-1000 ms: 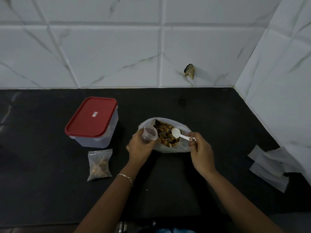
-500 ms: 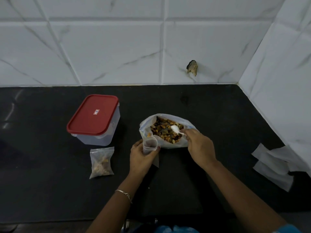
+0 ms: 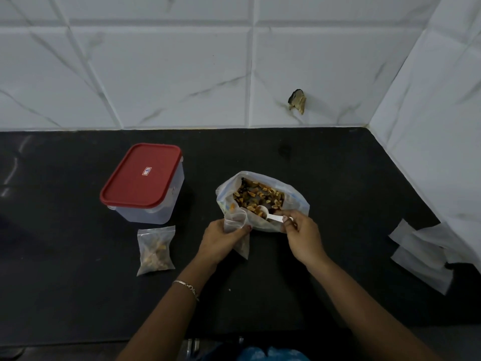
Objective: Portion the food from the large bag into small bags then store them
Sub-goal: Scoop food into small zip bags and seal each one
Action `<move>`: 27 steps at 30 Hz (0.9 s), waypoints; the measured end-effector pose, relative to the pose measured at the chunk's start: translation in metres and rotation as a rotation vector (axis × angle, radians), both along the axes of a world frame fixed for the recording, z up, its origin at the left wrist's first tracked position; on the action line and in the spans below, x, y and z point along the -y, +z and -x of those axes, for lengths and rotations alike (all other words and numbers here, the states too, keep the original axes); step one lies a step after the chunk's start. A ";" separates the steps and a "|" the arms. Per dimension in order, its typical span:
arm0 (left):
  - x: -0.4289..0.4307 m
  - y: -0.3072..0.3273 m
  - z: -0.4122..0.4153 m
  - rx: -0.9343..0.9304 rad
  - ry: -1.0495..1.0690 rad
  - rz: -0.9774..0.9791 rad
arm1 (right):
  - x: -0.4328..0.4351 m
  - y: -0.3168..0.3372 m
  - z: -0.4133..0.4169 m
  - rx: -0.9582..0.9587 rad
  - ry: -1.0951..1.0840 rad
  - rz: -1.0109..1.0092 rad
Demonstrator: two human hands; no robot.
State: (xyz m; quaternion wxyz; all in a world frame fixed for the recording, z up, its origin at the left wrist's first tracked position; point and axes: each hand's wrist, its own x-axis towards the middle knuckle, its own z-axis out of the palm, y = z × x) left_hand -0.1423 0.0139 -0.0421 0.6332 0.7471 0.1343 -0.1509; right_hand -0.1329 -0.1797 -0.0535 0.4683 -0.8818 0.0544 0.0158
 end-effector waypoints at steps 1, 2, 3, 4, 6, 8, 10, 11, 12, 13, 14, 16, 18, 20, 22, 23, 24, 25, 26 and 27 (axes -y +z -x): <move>0.001 0.001 0.001 0.003 -0.004 0.002 | -0.001 0.001 0.000 -0.029 -0.020 -0.037; 0.002 0.001 0.002 0.008 -0.013 0.006 | -0.001 0.002 0.000 -0.035 -0.023 -0.038; 0.003 0.001 0.002 0.012 -0.025 0.009 | -0.001 0.004 0.000 -0.038 -0.015 -0.029; 0.004 0.002 0.003 0.015 -0.041 0.015 | -0.001 0.005 -0.001 -0.052 -0.007 -0.029; 0.005 0.002 0.005 0.027 -0.080 0.027 | -0.003 0.006 -0.003 -0.117 -0.032 -0.117; 0.007 0.004 0.006 0.033 -0.110 0.049 | -0.002 0.007 -0.007 -0.233 -0.101 -0.307; 0.007 0.007 0.007 0.031 -0.137 0.063 | 0.000 0.012 -0.010 -0.340 -0.169 -0.457; 0.007 0.008 0.007 0.025 -0.154 0.062 | 0.000 0.013 -0.012 -0.384 -0.193 -0.500; 0.007 0.008 0.006 0.020 -0.173 0.061 | 0.001 0.015 -0.014 -0.425 -0.210 -0.538; 0.006 0.009 0.006 0.014 -0.192 0.059 | 0.001 0.016 -0.015 -0.461 -0.227 -0.581; 0.006 0.010 0.005 0.009 -0.204 0.059 | 0.001 0.016 -0.017 -0.494 -0.242 -0.629; 0.007 0.010 0.005 0.006 -0.202 0.061 | 0.002 0.016 -0.020 -0.546 -0.274 -0.709; 0.007 0.010 0.007 0.027 -0.167 0.076 | 0.001 0.016 -0.022 -0.569 -0.297 -0.743; 0.009 0.008 0.010 0.054 -0.112 0.096 | 0.001 0.016 -0.023 -0.572 -0.307 -0.762; 0.009 0.005 0.013 0.092 -0.053 0.080 | 0.000 0.018 -0.023 -0.567 -0.317 -0.778; 0.009 0.004 0.015 0.116 -0.014 0.060 | 0.001 0.020 -0.023 -0.565 -0.318 -0.779; 0.009 0.003 0.016 0.144 0.029 0.041 | 0.001 0.022 -0.023 -0.564 -0.316 -0.779; 0.008 0.002 0.016 0.167 0.062 0.019 | 0.002 0.024 -0.024 -0.562 -0.310 -0.777; 0.008 0.002 0.016 0.187 0.082 -0.004 | 0.003 0.027 -0.023 -0.560 -0.302 -0.776; 0.007 0.003 0.015 0.205 0.087 -0.034 | 0.004 0.029 -0.023 -0.554 -0.294 -0.773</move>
